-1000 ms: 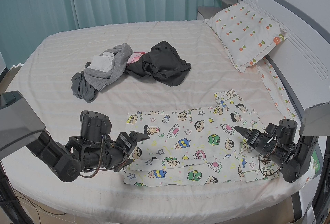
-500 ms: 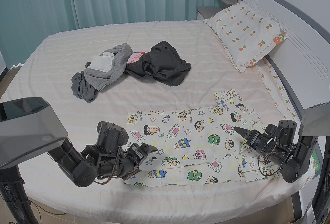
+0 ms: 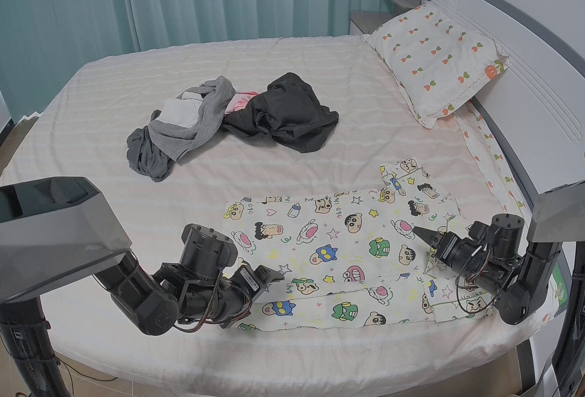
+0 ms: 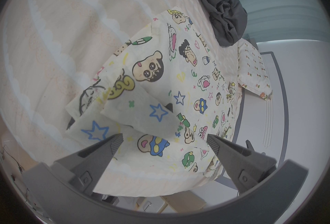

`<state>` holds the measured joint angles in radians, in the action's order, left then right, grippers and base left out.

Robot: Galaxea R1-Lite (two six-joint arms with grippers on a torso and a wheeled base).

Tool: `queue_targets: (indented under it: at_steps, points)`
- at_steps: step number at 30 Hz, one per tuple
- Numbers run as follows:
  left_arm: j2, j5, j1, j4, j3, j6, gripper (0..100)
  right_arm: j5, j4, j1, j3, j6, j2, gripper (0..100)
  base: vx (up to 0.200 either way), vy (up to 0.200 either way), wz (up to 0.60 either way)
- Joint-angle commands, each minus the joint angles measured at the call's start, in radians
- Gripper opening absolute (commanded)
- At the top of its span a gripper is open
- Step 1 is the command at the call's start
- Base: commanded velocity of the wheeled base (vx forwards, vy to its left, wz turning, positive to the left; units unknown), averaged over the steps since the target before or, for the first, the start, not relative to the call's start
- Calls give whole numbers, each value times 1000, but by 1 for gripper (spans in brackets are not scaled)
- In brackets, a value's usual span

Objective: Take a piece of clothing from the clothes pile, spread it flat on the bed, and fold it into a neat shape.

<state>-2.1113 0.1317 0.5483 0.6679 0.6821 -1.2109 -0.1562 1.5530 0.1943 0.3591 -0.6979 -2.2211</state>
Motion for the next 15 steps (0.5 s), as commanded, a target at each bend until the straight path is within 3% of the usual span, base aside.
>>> queue_targets:
  at_steps: [1, 9, 15]
  points:
    - [-22, -14, -1, 1, 20, 1, 100, 0, 13, 1, 0, 0, -2, 100, 0, 0, 0]
    - [-108, -155, -11, 2, 131, 39, 100, 1, 13, 2, 1, 1, -14, 100, 0, 0, 0]
    - [-59, -162, -30, 4, 185, 39, 100, 0, 13, 2, 4, 1, -19, 100, 0, 0, 0]
